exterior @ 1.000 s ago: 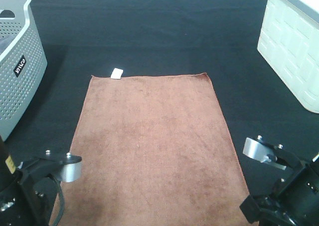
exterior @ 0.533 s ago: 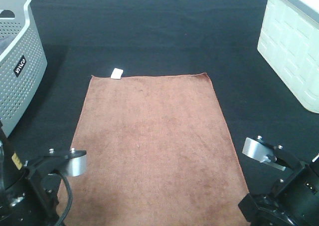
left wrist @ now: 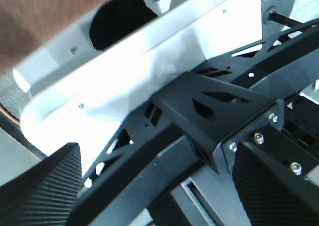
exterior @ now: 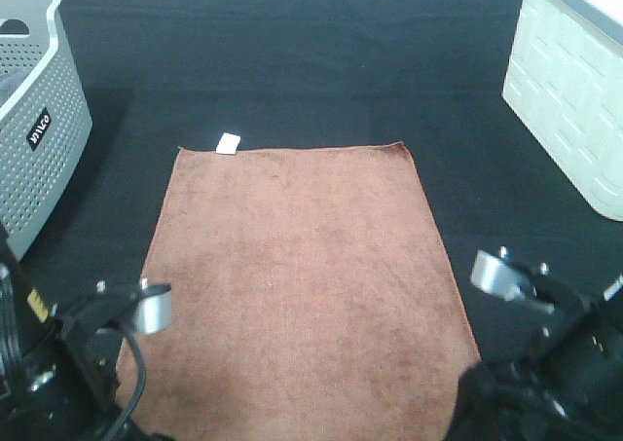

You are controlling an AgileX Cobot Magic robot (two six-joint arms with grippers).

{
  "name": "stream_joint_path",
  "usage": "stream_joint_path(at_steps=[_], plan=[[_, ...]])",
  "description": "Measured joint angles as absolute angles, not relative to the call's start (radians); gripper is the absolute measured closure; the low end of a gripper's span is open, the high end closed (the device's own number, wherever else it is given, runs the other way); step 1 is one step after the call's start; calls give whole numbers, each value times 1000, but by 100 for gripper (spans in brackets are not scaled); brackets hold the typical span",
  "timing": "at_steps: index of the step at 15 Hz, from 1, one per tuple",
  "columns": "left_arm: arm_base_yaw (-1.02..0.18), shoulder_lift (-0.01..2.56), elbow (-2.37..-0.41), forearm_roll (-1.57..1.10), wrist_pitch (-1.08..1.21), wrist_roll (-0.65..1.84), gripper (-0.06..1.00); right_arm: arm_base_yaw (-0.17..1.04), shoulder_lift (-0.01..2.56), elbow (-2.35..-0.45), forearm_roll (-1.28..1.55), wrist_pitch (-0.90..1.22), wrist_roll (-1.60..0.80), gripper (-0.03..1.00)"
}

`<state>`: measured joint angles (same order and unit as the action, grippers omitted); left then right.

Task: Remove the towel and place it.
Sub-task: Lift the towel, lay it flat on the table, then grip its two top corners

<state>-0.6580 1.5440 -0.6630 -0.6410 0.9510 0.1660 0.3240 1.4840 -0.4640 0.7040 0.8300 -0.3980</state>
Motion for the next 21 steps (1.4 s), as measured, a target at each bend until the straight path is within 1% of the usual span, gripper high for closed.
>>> stream_joint_path(at_steps=[2, 4, 7, 9, 10, 11, 15, 16, 19, 21], plan=[[-658, 1545, -743, -555, 970, 159, 17, 324, 1487, -582, 628, 830, -326, 14], [-658, 1545, -846, -403, 974, 97, 16, 314, 1492, -740, 543, 837, -267, 14], [-658, 1552, -966, -153, 989, -58, 16, 223, 1542, -980, 478, 938, -220, 14], [-658, 1554, -994, -63, 1011, -157, 16, 193, 1546, -1068, 423, 966, -181, 14], [-651, 1560, -1000, -60, 1037, -149, 16, 193, 1546, -1093, 394, 968, -159, 12], [-624, 1572, -1007, -80, 1049, -122, 16, 193, 1553, -1111, 370, 967, -144, 12], [-376, 1628, -1143, -111, 930, -81, 16, 193, 1567, -1131, 340, 999, -147, 12], [-330, 1628, -1178, -118, 890, -79, 16, 193, 1567, -1131, 341, 1006, -147, 12], [-288, 1656, -1249, -163, 882, -67, 16, 193, 1594, -1145, 346, 997, -147, 12], [-256, 1768, -1349, -202, 903, -43, 17, 193, 1700, -1235, 347, 989, -166, 12]])
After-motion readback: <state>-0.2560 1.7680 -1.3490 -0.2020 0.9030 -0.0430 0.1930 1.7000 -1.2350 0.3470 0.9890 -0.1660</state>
